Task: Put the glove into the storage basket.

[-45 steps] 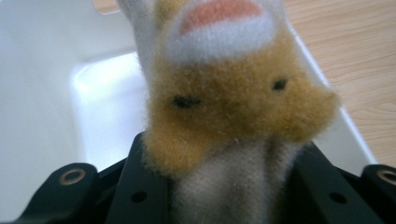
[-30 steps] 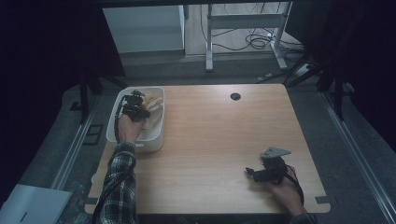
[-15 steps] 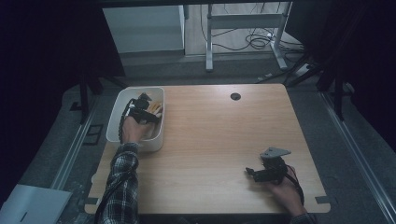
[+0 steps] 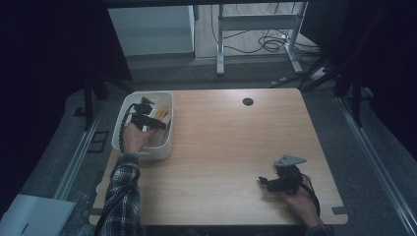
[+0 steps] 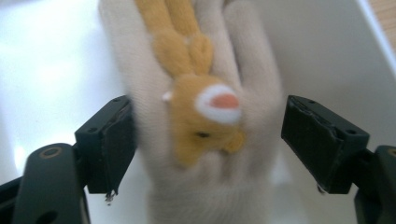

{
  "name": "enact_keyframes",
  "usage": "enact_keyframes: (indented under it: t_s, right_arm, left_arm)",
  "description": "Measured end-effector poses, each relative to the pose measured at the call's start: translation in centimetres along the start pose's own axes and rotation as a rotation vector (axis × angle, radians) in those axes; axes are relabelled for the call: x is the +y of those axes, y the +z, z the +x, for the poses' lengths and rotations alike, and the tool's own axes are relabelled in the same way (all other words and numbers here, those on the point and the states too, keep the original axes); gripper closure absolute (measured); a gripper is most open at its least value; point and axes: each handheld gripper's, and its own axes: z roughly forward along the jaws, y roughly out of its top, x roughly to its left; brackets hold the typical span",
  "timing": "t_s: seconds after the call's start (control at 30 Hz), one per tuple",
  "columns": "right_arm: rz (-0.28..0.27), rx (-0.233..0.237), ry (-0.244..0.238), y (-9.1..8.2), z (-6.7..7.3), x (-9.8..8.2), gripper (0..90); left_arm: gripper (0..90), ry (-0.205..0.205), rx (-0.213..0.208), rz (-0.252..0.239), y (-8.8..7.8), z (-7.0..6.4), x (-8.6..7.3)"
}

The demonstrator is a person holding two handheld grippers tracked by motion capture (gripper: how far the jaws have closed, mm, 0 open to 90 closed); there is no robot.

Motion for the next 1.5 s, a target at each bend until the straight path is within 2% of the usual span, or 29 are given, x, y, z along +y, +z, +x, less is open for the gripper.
enact_keyframes:
  t_s: [0.07,0.17,0.2,0.23,0.27,0.3,0.33,0.37,0.4,0.5,0.67,0.7,0.77,0.9,0.93,0.97,1.13,1.37,1.5]
  right_arm:
    - [0.000,0.000,0.000,0.0,0.0,0.0,13.3]
    - [0.000,0.000,0.000,0.0,0.0,0.0,13.3]
    - [0.000,0.000,0.000,0.0,0.0,0.0,13.3]
    - [0.000,0.000,0.000,0.0,0.0,0.0,13.3]
    - [0.000,0.000,0.000,0.0,0.0,0.0,13.3]
    - [0.000,0.000,0.001,0.0,0.0,0.0,13.3]
    - [0.000,0.001,0.001,0.0,0.0,0.0,13.3]
    - [0.000,0.001,0.001,0.0,0.0,0.0,13.3]
    - [0.000,0.000,0.000,0.0,0.0,0.0,13.3]
    - [0.000,0.000,0.001,0.0,0.0,0.0,13.3]
    - [0.000,0.000,0.000,0.0,0.0,0.0,13.3]
    - [0.000,0.000,0.000,0.0,0.0,0.0,13.3]
    - [0.001,0.000,0.000,0.0,0.0,0.0,13.3]
    - [0.000,0.000,0.000,0.0,0.0,0.0,13.3]
    - [0.000,0.000,0.000,0.0,0.0,0.0,13.3]
    - [0.000,0.000,0.000,0.0,0.0,0.0,13.3]
    - [0.000,0.000,0.002,0.0,0.0,0.0,13.3]
    - [0.001,0.000,-0.002,0.0,0.0,0.0,13.3]
    - [0.002,0.000,-0.002,0.0,0.0,0.0,13.3]
  left_arm:
    - [17.8,-0.002,-0.009,-0.019,-0.5,0.0,0.0]
    - [19.2,0.003,0.012,-0.029,-1.0,0.1,-0.1]
    - [29.1,0.005,0.025,-0.025,-1.1,0.2,-0.1]
    - [29.1,-0.002,0.025,-0.020,-1.0,0.3,-0.1]
    - [36.5,-0.013,0.015,-0.015,-0.9,0.5,-0.1]
    - [48.5,-0.017,-0.011,0.016,-0.5,0.7,-0.1]
    - [51.7,-0.017,-0.011,0.016,-0.5,0.7,-0.1]
    - [51.7,-0.018,-0.009,0.029,-0.1,0.7,-0.1]
    - [55.4,-0.004,-0.003,0.052,0.1,0.6,-0.1]
    - [57.3,-0.017,-0.015,0.072,0.7,0.4,0.2]
    - [58.6,0.017,-0.024,0.106,1.1,-0.5,0.5]
    - [57.4,0.017,-0.024,0.106,1.1,-0.5,0.5]
    - [54.5,0.011,-0.029,0.075,0.8,-0.3,0.5]
    - [40.6,0.006,-0.002,0.014,-0.1,-0.3,0.3]
    - [34.2,0.007,0.010,-0.007,-0.5,-0.3,0.1]
    - [32.1,0.007,0.010,-0.007,-0.5,-0.3,0.1]
    - [25.3,0.017,0.032,-0.034,-1.1,-0.3,-0.6]
    - [14.9,0.025,0.024,-0.126,-2.3,-0.1,-1.9]
    - [11.7,0.030,0.027,-0.149,-2.9,-0.2,-2.3]
